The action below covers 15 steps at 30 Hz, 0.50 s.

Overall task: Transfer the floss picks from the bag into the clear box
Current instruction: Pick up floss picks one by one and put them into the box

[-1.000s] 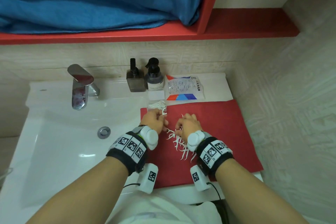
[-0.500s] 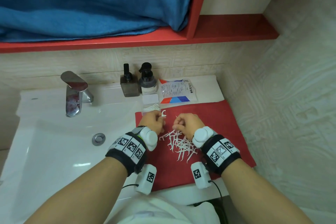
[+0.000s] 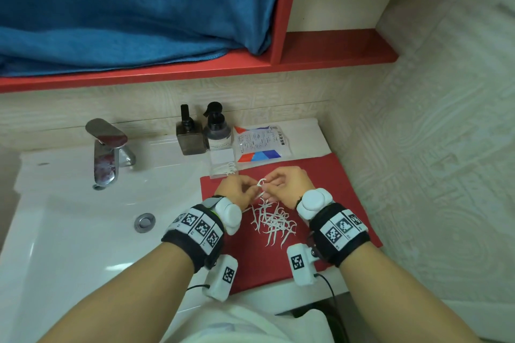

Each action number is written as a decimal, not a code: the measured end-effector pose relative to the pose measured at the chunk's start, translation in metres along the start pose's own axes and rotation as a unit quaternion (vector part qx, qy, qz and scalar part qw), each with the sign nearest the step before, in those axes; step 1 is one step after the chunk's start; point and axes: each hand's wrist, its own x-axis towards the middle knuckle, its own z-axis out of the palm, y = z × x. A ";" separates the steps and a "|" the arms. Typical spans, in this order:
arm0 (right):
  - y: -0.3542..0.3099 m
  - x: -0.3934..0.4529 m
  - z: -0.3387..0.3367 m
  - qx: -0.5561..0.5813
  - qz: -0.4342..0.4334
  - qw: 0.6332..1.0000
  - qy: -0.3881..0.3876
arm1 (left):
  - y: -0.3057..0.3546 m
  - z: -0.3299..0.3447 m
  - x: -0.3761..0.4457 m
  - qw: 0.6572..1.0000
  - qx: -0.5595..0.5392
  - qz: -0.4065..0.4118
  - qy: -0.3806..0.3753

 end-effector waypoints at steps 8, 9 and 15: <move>0.002 0.009 0.010 0.098 0.022 0.994 0.036 | -0.001 -0.001 0.000 0.999 0.014 -0.016 0.033; 0.002 0.010 0.011 0.107 0.018 0.993 0.036 | -0.002 0.000 0.001 0.999 0.005 -0.015 0.030; 0.011 0.008 0.005 0.153 0.035 0.987 0.034 | 0.003 0.005 0.006 0.999 -0.043 0.014 0.001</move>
